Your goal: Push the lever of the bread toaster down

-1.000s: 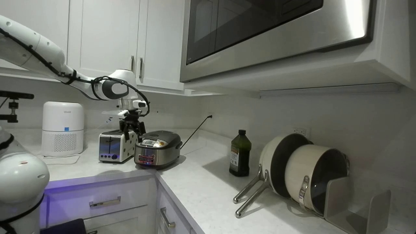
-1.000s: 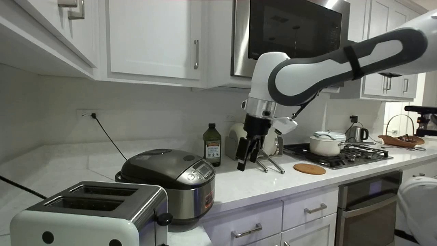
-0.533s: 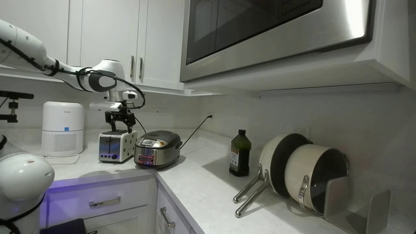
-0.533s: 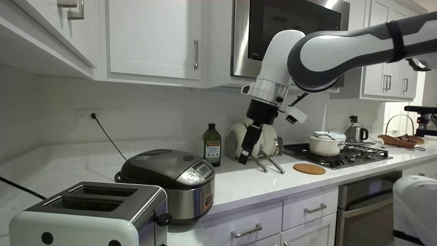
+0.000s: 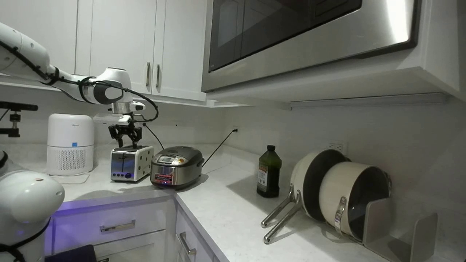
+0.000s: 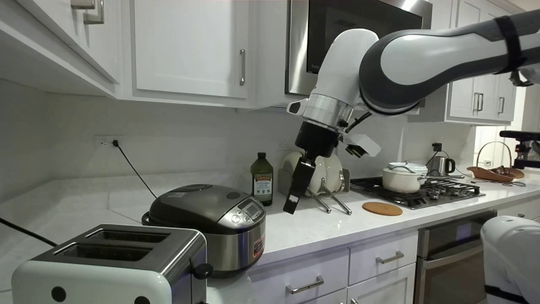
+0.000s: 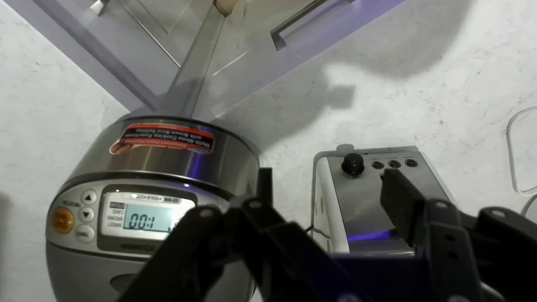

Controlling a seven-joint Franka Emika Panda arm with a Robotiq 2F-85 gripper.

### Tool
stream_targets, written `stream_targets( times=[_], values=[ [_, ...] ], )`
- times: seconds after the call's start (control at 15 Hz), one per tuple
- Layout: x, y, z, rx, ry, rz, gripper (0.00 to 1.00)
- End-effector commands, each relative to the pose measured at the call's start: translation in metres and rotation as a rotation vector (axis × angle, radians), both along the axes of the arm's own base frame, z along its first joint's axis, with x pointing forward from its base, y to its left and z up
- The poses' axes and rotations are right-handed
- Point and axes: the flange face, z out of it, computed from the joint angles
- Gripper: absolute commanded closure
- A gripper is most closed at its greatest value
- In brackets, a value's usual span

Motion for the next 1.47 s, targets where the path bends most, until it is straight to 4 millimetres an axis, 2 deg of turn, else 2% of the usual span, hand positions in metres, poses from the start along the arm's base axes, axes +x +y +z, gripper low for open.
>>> stream_targets(
  times=[0.0,0.33,0.87,1.4],
  values=[
    [0.002,0.025,0.000,0.001,-0.023,0.045,0.62],
    [0.003,0.054,-0.007,0.018,-0.075,0.066,1.00],
    [0.019,0.118,-0.042,0.042,-0.102,0.145,1.00],
    [0.036,0.162,-0.053,0.058,-0.081,0.195,1.00]
  ],
)
